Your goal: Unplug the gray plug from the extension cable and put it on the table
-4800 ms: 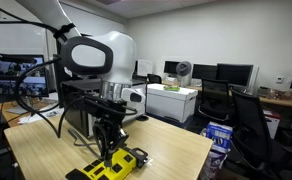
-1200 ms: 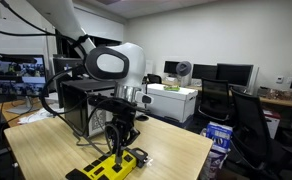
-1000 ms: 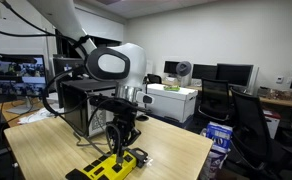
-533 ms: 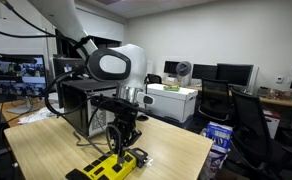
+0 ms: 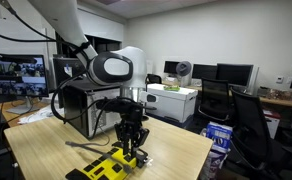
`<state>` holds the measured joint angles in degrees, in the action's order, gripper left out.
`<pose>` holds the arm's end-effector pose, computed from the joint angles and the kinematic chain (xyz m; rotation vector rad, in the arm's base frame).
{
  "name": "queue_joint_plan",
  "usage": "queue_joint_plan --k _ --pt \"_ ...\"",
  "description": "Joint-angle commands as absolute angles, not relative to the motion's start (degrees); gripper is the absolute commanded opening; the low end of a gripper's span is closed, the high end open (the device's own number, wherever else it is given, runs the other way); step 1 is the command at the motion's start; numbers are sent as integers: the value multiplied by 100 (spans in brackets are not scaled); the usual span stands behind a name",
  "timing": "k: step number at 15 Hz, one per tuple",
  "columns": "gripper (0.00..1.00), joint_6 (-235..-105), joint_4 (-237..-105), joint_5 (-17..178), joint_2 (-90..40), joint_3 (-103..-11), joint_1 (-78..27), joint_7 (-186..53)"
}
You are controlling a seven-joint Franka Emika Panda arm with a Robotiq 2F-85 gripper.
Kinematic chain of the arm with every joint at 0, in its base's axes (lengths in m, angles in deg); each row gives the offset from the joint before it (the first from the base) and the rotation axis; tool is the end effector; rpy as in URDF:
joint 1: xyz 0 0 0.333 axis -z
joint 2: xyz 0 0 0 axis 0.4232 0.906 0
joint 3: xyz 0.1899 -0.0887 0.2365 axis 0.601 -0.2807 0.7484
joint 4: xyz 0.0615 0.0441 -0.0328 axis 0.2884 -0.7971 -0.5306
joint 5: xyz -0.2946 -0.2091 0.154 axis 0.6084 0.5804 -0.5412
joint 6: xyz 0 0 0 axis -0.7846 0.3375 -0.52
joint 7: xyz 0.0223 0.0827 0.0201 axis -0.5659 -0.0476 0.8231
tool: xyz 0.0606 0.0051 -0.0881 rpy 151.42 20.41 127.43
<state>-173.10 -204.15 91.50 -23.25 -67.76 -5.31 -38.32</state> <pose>0.4496 -0.3107 0.2343 2.9694 0.0111 -0.3060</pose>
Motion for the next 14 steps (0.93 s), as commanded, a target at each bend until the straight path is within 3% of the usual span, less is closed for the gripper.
queue_joint_plan --k 1,3,6,14 --pt "64 -17348 -20403 9375 -2378 -6851 -664 -4183" --pt "82 -17677 -20493 9347 -2521 -6879 -745 -4621" --pt "100 -18038 -20729 9228 -2839 -6847 -844 -5004" --pt "100 -17508 -21711 9916 -5081 -6711 -1311 -6861"
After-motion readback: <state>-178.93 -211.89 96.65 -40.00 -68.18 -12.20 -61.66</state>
